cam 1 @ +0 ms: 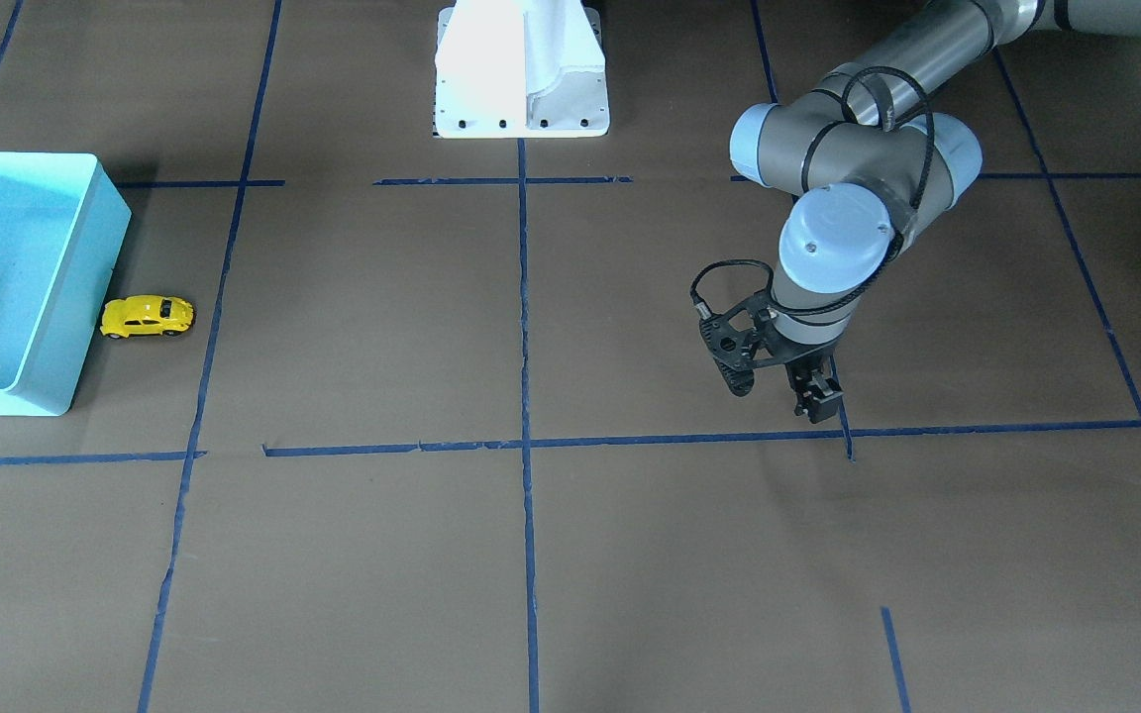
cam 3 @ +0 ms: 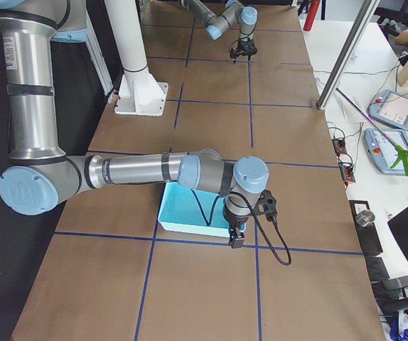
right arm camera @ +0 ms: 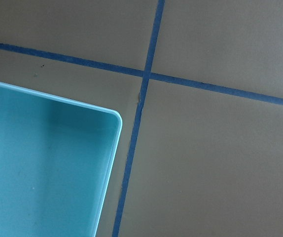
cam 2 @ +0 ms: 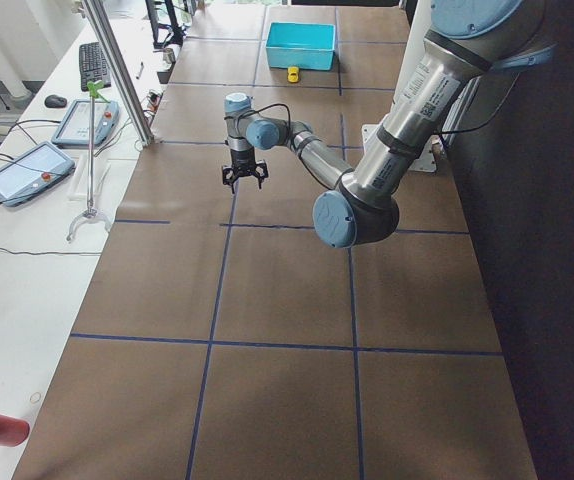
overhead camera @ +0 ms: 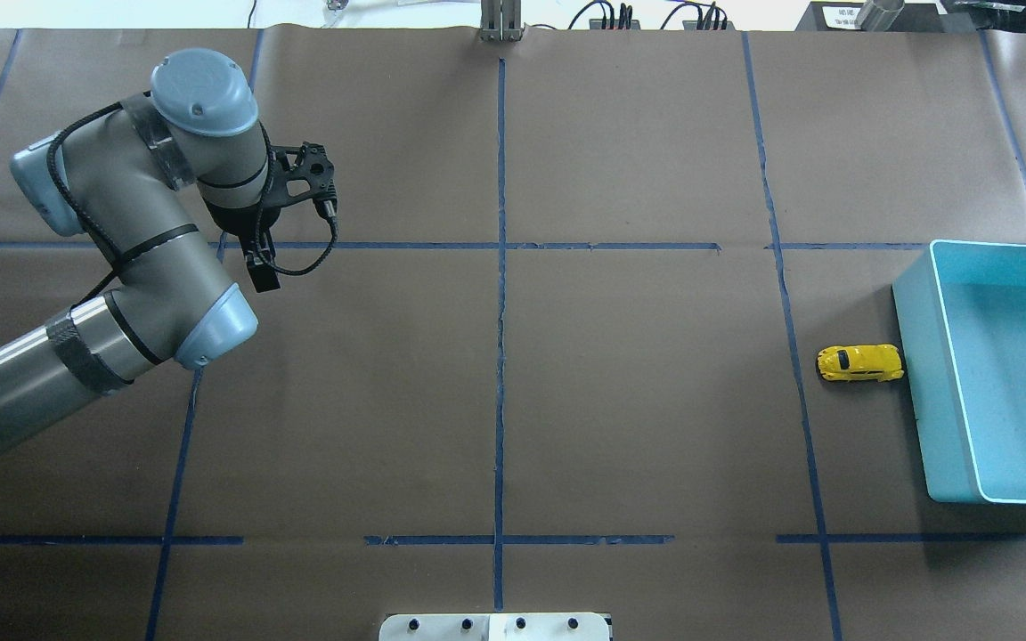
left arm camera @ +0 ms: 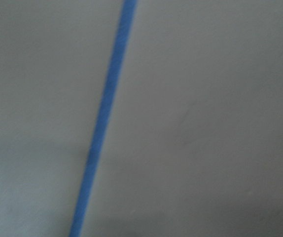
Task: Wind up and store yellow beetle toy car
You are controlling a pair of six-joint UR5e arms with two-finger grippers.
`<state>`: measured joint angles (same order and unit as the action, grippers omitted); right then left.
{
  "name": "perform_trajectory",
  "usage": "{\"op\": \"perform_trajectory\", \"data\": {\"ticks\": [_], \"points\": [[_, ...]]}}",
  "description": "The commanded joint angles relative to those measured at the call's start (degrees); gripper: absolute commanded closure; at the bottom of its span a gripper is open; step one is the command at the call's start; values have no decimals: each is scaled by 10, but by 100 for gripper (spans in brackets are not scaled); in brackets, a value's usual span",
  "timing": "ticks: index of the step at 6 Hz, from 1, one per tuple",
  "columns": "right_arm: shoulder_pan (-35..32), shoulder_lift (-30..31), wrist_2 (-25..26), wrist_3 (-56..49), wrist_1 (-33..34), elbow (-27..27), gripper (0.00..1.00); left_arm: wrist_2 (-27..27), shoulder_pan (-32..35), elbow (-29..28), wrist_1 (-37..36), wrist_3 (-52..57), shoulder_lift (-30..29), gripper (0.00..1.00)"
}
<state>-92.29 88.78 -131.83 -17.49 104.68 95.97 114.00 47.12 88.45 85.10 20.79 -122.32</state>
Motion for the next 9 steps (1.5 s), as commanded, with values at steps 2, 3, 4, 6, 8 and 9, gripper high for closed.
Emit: {"op": "perform_trajectory", "data": {"ticks": [2, 3, 4, 6, 8, 9], "points": [[1, -2, 1, -4, -1, 3, 0, 59, 128, 34, -6, -1, 114, 0], [1, -1, 0, -5, -1, 4, 0, 108, 200, 30, -7, -1, 151, 0], [1, -2, -2, -5, -1, 4, 0, 159, 277, 26, -27, 0, 209, 0], [2, -1, -2, 3, -1, 4, 0, 170, 375, 11, -21, -80, 275, 0], [1, -1, 0, 4, -1, 4, 0, 233, 432, 10, -28, -160, 296, 0], [1, -2, -2, 4, -1, 5, 0, 263, 453, 11, -24, -184, 304, 0]]}}
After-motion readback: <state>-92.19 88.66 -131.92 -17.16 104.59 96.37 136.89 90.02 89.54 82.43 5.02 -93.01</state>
